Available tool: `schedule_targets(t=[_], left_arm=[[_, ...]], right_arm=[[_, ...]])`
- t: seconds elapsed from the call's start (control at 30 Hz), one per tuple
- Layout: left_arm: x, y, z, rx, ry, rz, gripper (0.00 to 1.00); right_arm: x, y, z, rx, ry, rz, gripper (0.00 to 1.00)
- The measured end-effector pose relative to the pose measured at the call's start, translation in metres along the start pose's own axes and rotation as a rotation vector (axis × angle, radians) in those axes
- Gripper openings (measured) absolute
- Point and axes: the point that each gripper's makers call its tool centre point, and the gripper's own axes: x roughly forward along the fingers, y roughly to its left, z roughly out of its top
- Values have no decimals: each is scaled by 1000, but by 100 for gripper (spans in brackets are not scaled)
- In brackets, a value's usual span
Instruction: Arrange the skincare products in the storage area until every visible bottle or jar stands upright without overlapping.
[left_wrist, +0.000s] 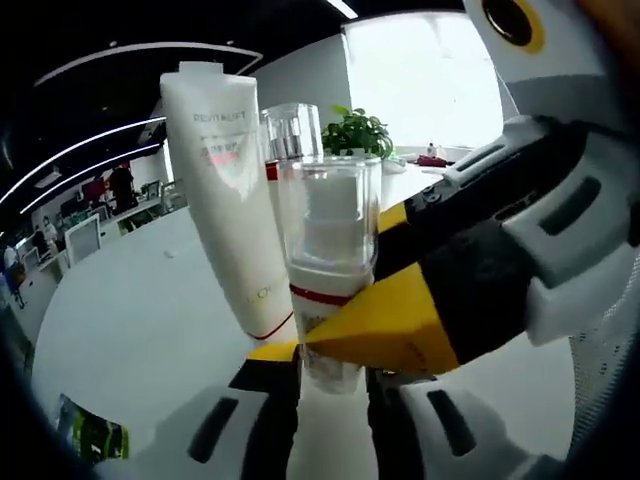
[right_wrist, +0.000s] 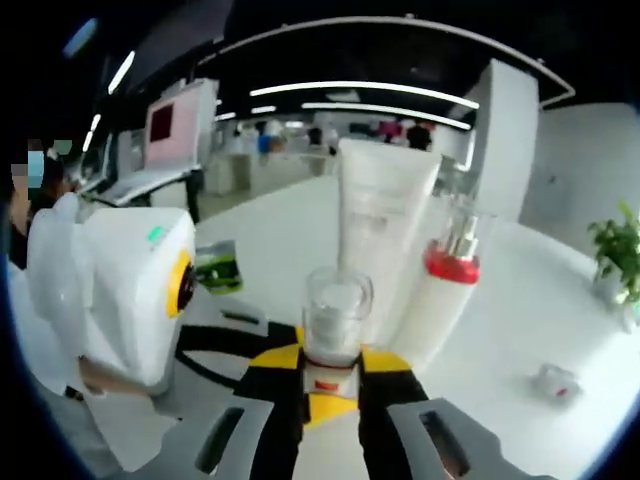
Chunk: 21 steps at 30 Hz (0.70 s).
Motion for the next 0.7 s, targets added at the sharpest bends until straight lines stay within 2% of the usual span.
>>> schedule_targets(t=[0.1,0.27,0.37,0.4,0.47,0.7], left_arm=[[0,9,-10,-44,37,17,36],[5,10,-16,-49,58,29,36],[4,11,-25,-73,92,50,35],[4,11,-25,-94,80,48,35],[3,13,-24,-83,80,54,34],[4,21,-26,-107,82,82,35]], right_arm=[[5,-3,-2,14,5,-7,13],[11,-5,-5,5,6,-21,13],[11,-10,-4,2,-1,-33,13],[12,-14,-4,-3,-2,-48,13],[13,-16,-4,8,-10,-48,13],[13,-12,-4,24,-21,-53,13]])
